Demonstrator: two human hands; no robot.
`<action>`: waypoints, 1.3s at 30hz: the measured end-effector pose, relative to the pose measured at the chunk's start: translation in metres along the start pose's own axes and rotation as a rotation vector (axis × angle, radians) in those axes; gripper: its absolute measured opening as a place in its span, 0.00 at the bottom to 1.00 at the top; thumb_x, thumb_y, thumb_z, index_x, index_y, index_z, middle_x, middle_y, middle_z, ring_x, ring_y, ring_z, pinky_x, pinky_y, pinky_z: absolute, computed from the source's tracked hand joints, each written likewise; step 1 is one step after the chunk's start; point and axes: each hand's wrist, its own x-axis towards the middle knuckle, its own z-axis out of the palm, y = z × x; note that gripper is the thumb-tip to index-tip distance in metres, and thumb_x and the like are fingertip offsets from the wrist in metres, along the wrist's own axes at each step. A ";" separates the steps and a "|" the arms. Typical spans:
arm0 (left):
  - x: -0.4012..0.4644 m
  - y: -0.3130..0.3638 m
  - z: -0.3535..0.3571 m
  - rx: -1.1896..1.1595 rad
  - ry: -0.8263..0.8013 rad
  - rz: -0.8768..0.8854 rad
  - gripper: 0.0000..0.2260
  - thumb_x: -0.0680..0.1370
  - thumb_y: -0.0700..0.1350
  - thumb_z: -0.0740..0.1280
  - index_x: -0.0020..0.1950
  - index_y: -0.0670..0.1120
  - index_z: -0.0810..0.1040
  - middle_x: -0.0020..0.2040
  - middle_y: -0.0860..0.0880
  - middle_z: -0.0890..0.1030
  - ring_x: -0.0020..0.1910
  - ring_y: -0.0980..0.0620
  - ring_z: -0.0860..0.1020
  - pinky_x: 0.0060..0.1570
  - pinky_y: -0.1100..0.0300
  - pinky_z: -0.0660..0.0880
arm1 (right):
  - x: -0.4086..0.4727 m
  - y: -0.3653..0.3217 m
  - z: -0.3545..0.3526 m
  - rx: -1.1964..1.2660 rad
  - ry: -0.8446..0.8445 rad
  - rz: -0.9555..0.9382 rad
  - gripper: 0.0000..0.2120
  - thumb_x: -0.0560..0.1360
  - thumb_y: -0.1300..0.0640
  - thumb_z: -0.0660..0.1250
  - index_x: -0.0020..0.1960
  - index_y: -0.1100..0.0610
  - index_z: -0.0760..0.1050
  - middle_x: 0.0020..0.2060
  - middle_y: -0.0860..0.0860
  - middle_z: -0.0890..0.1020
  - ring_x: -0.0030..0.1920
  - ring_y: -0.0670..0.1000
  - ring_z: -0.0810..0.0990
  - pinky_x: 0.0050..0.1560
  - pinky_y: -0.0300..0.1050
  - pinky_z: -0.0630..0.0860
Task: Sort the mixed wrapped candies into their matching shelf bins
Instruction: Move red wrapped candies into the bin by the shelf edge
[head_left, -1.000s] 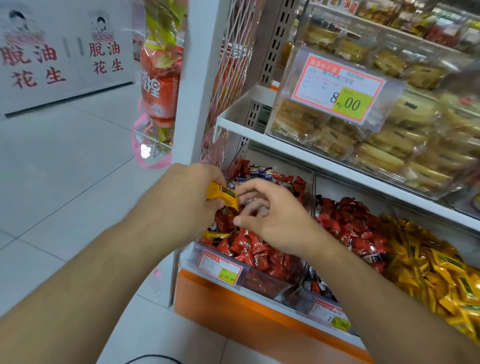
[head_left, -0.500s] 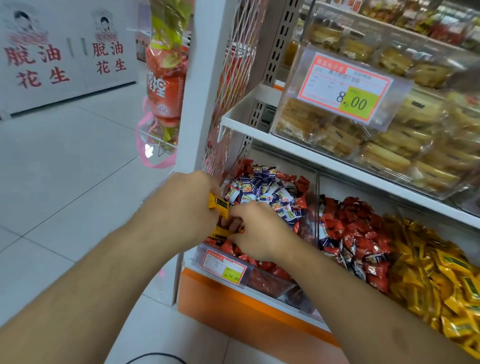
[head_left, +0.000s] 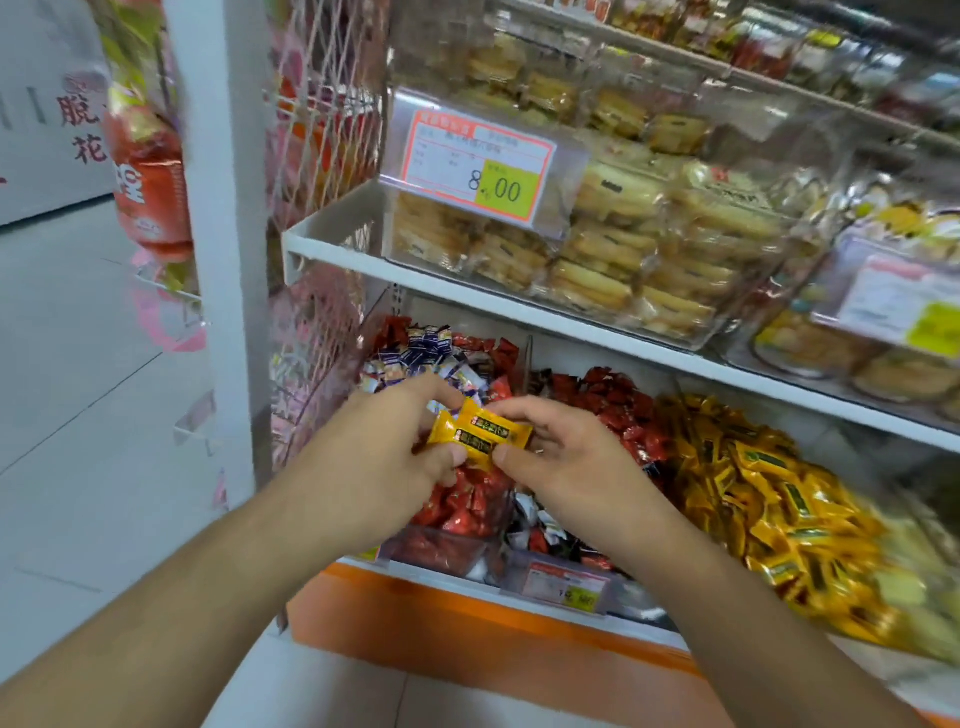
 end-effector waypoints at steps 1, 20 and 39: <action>0.002 0.005 0.008 -0.029 -0.020 0.003 0.14 0.80 0.45 0.71 0.62 0.59 0.72 0.40 0.56 0.86 0.42 0.57 0.84 0.49 0.48 0.82 | -0.008 0.004 -0.007 -0.059 0.010 -0.018 0.12 0.82 0.56 0.70 0.62 0.42 0.80 0.48 0.45 0.83 0.36 0.48 0.78 0.37 0.45 0.74; 0.015 0.066 0.082 -0.094 -0.014 -0.028 0.09 0.78 0.55 0.70 0.58 0.60 0.77 0.48 0.63 0.85 0.52 0.63 0.82 0.61 0.49 0.77 | -0.071 0.108 -0.170 -0.551 0.645 0.328 0.22 0.80 0.50 0.72 0.72 0.52 0.75 0.52 0.55 0.86 0.46 0.59 0.83 0.48 0.47 0.76; 0.025 -0.028 -0.006 0.322 0.184 -0.019 0.11 0.78 0.38 0.71 0.56 0.52 0.82 0.47 0.56 0.82 0.46 0.58 0.80 0.49 0.61 0.77 | -0.010 0.021 -0.021 -0.525 0.005 -0.151 0.26 0.85 0.50 0.62 0.81 0.41 0.61 0.80 0.35 0.59 0.81 0.37 0.50 0.79 0.36 0.48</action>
